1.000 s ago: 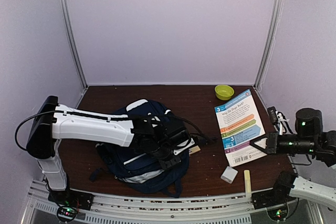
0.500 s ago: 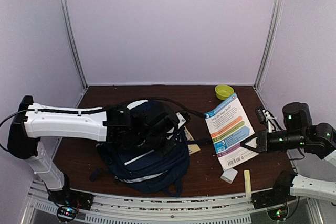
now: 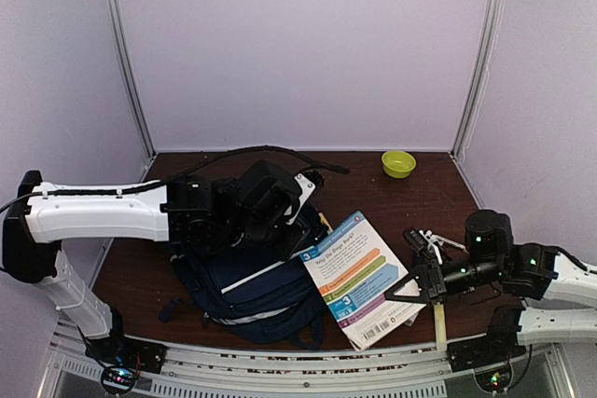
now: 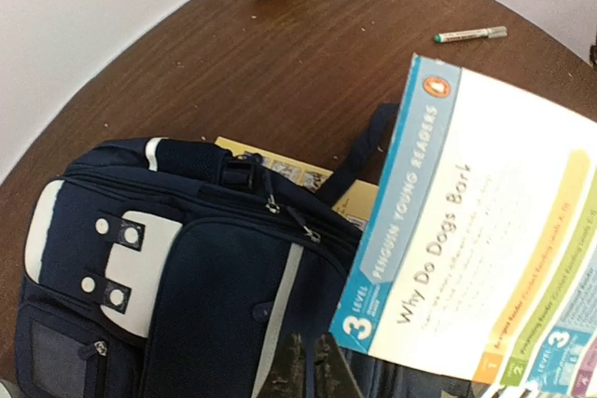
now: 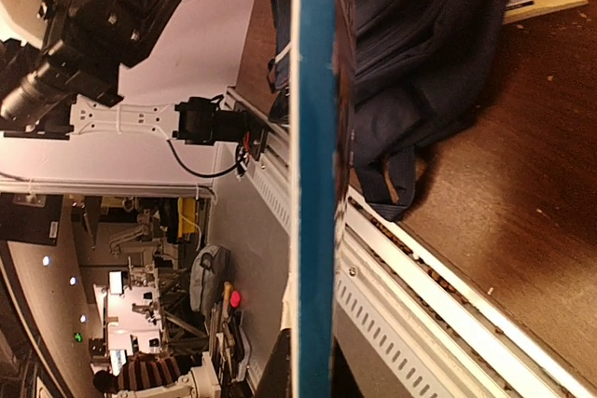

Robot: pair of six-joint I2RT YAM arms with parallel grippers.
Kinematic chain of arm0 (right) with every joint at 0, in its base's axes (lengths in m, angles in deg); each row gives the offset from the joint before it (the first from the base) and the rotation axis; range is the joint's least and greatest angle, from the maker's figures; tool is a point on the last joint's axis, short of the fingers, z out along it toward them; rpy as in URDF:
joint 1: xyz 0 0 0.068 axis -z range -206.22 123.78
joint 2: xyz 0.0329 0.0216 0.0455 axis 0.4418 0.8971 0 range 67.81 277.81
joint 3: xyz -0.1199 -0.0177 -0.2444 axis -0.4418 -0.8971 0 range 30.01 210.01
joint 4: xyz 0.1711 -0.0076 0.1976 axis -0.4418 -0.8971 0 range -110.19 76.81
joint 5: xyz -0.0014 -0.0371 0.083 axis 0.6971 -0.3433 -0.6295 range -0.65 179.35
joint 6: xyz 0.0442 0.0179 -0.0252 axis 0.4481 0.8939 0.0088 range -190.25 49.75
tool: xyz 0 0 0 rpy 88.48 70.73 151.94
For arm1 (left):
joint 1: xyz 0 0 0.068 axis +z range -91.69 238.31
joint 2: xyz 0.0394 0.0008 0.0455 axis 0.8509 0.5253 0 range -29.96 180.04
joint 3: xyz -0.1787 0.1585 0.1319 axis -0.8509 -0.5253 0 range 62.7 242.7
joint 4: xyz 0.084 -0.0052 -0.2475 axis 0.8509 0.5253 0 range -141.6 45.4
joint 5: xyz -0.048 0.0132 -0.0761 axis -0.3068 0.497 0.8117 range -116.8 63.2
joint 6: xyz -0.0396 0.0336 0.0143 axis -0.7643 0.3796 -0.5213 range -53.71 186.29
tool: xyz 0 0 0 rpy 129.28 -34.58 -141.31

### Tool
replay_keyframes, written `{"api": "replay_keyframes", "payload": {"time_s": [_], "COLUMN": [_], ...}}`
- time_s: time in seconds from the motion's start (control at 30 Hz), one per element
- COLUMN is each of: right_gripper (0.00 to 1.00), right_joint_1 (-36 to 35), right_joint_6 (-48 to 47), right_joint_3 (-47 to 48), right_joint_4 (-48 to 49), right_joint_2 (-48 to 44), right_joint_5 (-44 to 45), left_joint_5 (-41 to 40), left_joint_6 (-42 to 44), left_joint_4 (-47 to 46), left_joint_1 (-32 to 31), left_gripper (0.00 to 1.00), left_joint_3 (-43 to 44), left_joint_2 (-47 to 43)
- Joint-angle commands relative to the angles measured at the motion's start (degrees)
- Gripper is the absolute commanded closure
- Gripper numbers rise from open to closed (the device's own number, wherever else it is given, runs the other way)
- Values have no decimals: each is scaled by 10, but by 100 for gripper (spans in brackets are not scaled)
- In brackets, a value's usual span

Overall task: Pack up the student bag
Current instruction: Grab the largest pocket of the student bag.

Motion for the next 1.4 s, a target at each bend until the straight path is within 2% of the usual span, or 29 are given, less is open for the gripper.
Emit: {"api": "replay_keyframes", "payload": {"time_s": [0.0, 0.07, 0.13, 0.17, 0.37, 0.5, 0.63, 0.8, 0.93, 1.0, 1.03, 1.23, 1.37], "right_gripper": [100, 100, 100, 100, 100, 100, 100, 100, 100, 100, 100, 100, 100], "right_joint_1": [1, 5, 7, 6, 6, 6, 6, 6, 6, 6, 6, 6, 6], "right_joint_6": [-36, -54, -58, -58, -63, -60, -57, -57, -58, -60, -60, -60, -20], "right_joint_3": [57, 88, 116, 127, 152, 143, 132, 124, 122, 121, 121, 116, 65], "right_joint_4": [-118, -223, -292, -312, -354, -355, -342, -333, -328, -324, -322, -264, -115], "right_joint_2": [-28, -31, -32, -37, -64, -74, -82, -82, -80, -82, -82, -82, -61], "right_joint_5": [110, 197, 267, 290, 338, 333, 328, 318, 309, 302, 298, 242, 103], "left_joint_5": [74, 106, 145, 163, 237, 204, 156, 100, 59, 54, 52, 8, -57], "left_joint_6": [13, 14, 17, 19, 35, 38, 33, 21, 30, 35, 35, -2, -39], "left_joint_4": [17, 16, 15, 13, 18, 68, 101, 116, 138, 142, 145, 139, 135], "left_joint_1": [-1, -1, -1, -2, -4, -8, -9, -9, -15, -17, -17, -17, -16], "left_gripper": [85, 67, 54, 50, 44, 44, 51, 73, 77, 96, 100, 100, 100], "left_joint_3": [-3, -14, -13, -10, 25, 68, 95, 100, 102, 102, 104, 106, 114], "left_joint_2": [27, 41, 59, 68, 135, 190, 224, 226, 226, 225, 225, 147, 76]}}
